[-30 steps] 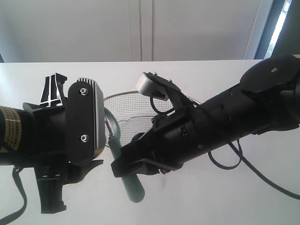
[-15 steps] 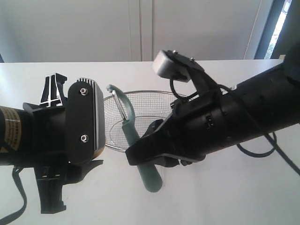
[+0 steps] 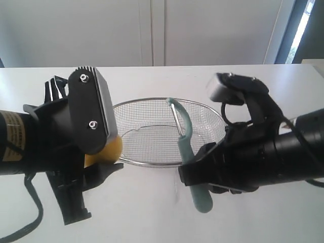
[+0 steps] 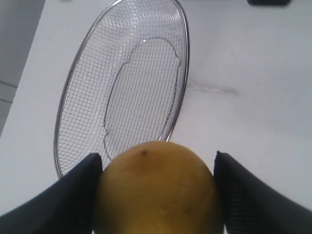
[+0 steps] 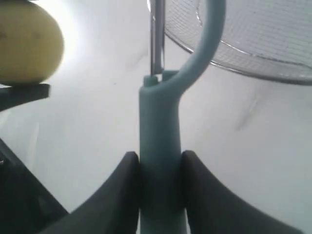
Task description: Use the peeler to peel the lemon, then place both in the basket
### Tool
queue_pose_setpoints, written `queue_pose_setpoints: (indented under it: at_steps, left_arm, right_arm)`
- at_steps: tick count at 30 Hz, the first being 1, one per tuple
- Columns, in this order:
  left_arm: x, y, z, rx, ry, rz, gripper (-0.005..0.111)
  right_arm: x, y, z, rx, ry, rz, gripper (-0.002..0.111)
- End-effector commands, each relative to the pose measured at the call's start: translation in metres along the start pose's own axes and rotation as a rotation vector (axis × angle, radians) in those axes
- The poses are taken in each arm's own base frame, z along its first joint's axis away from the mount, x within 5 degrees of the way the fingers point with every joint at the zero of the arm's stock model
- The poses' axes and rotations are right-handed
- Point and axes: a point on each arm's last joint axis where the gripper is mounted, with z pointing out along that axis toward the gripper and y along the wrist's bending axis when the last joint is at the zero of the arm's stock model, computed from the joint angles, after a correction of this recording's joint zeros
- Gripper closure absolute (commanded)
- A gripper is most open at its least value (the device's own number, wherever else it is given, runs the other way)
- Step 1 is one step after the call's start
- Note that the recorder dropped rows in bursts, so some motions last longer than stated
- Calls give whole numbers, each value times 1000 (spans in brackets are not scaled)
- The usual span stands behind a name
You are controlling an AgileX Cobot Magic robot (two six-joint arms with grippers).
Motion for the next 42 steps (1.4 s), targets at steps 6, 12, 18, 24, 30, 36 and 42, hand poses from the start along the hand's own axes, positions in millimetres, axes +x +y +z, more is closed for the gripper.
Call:
queue_pose_setpoints:
  at_steps: [6,12,18,24,30,36,42]
  left_arm:
    - [-10,2,-3,-20,-104,-177,107]
    - [-10,3,-3,-20,-106,-180,107]
    - [-10,3,-3,-20,-106,-180,107]
    - [-10,2,-3,-19,-104,-179,107]
    - [-10,2,-2,-19,-100,-177,107]
    - [-9,2,-2,-18,-89,-170,107]
    - [-7,2,-2,-16,-75,-154,107]
  right_arm:
    - [24,-15,39,-66,41,93,108]
    - [20,-6,59,-260,38,95,108]
    - [25,-5,78,-379,89,126,108]
    - [24,4,81,-531,75,126,108]
    - [23,5,81,-548,68,124,108]
    - [23,5,80,-550,61,98,108]
    - [22,3,81,-516,49,90,108]
